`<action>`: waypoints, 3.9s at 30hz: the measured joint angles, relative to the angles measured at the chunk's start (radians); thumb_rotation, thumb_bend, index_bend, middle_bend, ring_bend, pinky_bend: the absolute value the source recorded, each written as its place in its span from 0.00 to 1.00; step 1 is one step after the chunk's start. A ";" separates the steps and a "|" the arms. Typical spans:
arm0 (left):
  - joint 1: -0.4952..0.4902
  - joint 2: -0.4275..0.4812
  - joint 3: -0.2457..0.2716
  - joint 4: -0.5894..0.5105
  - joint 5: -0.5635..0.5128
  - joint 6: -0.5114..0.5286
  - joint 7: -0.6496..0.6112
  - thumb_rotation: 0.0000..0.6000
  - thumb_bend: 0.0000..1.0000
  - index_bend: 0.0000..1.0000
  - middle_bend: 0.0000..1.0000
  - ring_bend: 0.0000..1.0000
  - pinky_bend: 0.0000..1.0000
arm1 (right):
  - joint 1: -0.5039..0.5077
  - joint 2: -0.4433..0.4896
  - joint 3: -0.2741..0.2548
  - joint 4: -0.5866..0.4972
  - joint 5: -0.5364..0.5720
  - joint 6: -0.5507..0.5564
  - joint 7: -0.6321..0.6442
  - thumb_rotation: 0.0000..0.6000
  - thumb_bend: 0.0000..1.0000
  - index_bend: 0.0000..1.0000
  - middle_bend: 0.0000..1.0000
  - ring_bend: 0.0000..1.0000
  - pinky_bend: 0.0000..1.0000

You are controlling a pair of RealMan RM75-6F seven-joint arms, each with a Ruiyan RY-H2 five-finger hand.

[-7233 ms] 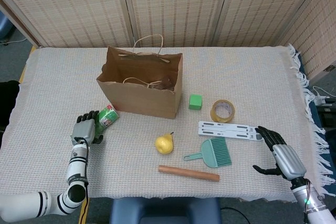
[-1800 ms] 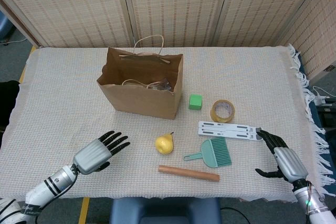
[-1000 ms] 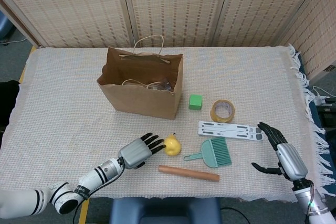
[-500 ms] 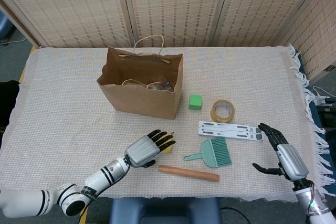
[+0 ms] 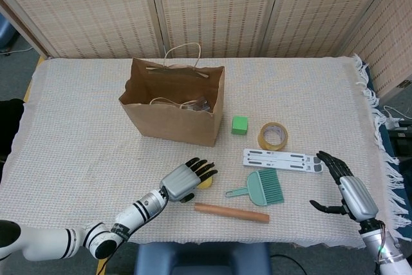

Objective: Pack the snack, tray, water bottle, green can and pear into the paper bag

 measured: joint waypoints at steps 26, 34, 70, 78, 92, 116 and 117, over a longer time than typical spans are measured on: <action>0.011 -0.154 0.036 0.172 0.005 0.092 0.008 1.00 0.58 0.61 0.56 0.50 0.72 | 0.006 0.005 -0.002 -0.007 0.004 -0.011 0.000 1.00 0.08 0.00 0.00 0.00 0.00; 0.032 -0.092 0.039 0.136 0.027 0.135 0.006 1.00 0.59 0.66 0.64 0.57 0.75 | 0.005 0.005 -0.002 -0.005 0.003 -0.007 0.000 1.00 0.08 0.00 0.00 0.00 0.00; 0.285 0.359 -0.321 -0.188 -0.257 0.582 -0.354 1.00 0.60 0.66 0.64 0.57 0.73 | -0.005 0.000 -0.005 -0.005 -0.005 0.012 -0.019 1.00 0.08 0.00 0.00 0.00 0.00; 0.144 0.231 -0.392 -0.230 -0.293 0.552 -0.322 1.00 0.61 0.66 0.64 0.57 0.73 | -0.005 0.001 -0.008 0.000 -0.013 0.014 -0.022 1.00 0.08 0.00 0.00 0.00 0.00; -0.057 0.068 -0.395 -0.070 -0.363 0.425 -0.176 1.00 0.42 0.11 0.08 0.04 0.24 | -0.001 0.008 -0.008 0.001 -0.009 0.006 -0.018 1.00 0.08 0.00 0.00 0.00 0.00; 0.103 0.297 -0.325 -0.329 -0.298 0.491 -0.198 1.00 0.44 0.06 0.00 0.00 0.17 | -0.011 0.006 -0.007 0.008 -0.002 0.016 -0.053 1.00 0.08 0.00 0.00 0.00 0.00; 0.128 0.324 -0.316 -0.343 -0.276 0.507 -0.204 1.00 0.44 0.07 0.01 0.00 0.17 | -0.011 0.006 -0.008 0.009 -0.004 0.016 -0.057 1.00 0.08 0.00 0.00 0.00 0.00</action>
